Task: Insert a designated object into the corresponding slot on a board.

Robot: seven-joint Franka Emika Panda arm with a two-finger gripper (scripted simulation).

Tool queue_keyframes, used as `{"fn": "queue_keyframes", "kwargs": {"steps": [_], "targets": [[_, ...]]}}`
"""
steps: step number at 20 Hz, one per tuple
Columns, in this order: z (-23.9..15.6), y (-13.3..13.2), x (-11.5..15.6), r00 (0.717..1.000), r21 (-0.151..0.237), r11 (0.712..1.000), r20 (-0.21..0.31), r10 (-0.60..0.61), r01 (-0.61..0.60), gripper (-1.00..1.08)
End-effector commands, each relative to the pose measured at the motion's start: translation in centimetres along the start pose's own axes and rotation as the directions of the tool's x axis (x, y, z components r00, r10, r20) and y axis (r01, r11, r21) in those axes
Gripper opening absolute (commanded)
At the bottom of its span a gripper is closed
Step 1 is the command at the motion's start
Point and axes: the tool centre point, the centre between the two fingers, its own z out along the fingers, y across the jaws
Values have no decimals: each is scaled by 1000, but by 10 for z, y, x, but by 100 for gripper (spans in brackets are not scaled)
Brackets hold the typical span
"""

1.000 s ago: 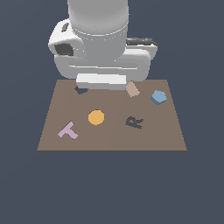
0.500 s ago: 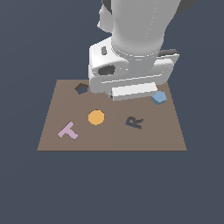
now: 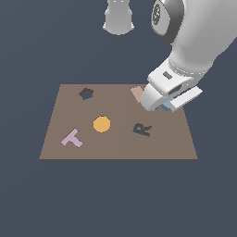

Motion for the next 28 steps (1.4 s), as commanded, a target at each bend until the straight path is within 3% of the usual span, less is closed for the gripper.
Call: {"fn": "queue_keyframes", "kwargs": {"steps": [1, 6, 19, 20, 28], "targets": [[9, -18, 2, 998, -2, 998, -4, -65, 65, 100], [17, -33, 1, 993, -5, 993, -6, -120, 120, 100], [38, -33, 1, 993, -6, 993, -5, -121, 121, 100], [38, -33, 1, 993, -6, 993, -5, -121, 121, -100], [38, -33, 1, 993, -6, 993, -5, -121, 121, -100]]}}
